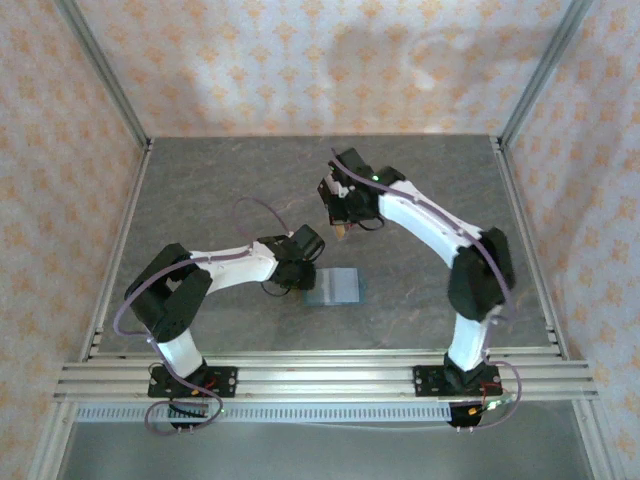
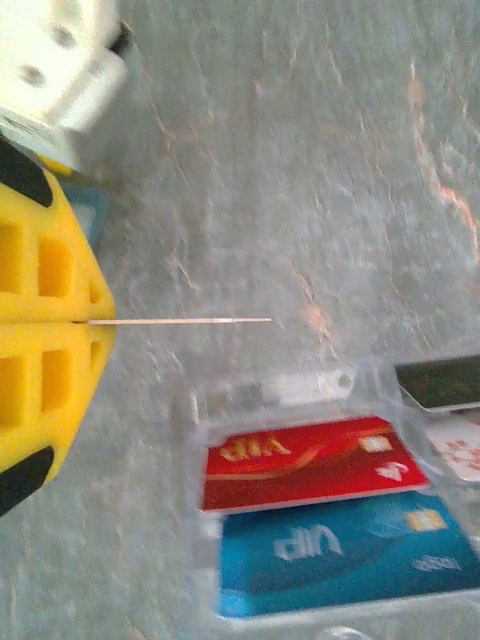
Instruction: Put the credit cards into the card holder
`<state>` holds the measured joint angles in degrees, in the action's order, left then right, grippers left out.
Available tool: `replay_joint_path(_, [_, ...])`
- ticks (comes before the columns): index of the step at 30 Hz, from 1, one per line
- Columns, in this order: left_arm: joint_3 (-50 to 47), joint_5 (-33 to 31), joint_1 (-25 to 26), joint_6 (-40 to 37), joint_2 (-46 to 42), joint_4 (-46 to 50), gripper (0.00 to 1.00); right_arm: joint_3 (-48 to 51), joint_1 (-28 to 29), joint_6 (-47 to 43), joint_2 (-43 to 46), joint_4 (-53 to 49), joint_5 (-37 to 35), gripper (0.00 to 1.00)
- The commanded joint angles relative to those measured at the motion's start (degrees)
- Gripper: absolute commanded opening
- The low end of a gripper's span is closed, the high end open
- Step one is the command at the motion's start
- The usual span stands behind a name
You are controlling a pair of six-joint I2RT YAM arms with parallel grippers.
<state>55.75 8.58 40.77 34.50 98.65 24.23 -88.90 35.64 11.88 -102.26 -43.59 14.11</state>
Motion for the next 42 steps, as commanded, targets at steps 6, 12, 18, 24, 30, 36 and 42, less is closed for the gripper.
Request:
replay_joint_path(6, [-2.55, 0.47, 1.25, -0.47, 0.8, -0.56, 0.27, 27.2, 2.2, 10.36, 12.56, 30.17, 11.04, 0.0])
replay_joint_path(12, [-2.29, 0.74, 1.63, -0.49, 1.46, -0.43, 0.24, 40.55, 2.25, 15.12, 16.27, 44.59, 12.87, 0.0])
replay_joint_path(18, [-1.39, 0.83, 1.68, -0.92, 2.13, 0.29, 0.25, 47.75, 2.33, 18.93, 17.18, 54.54, 13.98, 0.0])
replay_joint_path(24, [-0.98, 1.24, 1.68, -0.75, 3.03, 0.38, 0.24, 51.16, 2.44, 20.56, 16.73, 59.03, 13.78, 0.0])
replay_joint_path(30, [-0.64, 1.29, 1.69, -0.72, 3.47, 0.65, 0.24, 54.26, 2.51, 20.07, 17.54, 60.43, 11.23, 0.0])
replay_joint_path(36, [-0.57, 1.53, 1.68, -0.75, 3.65, 0.65, 0.24, 56.74, 2.54, 20.78, 18.03, 62.58, 10.85, 0.0])
replay_joint_path(42, [-0.89, 2.0, 1.68, -0.38, 3.96, 0.21, 0.24, 59.53, 2.86, 25.52, 14.06, 72.13, 13.24, 0.0])
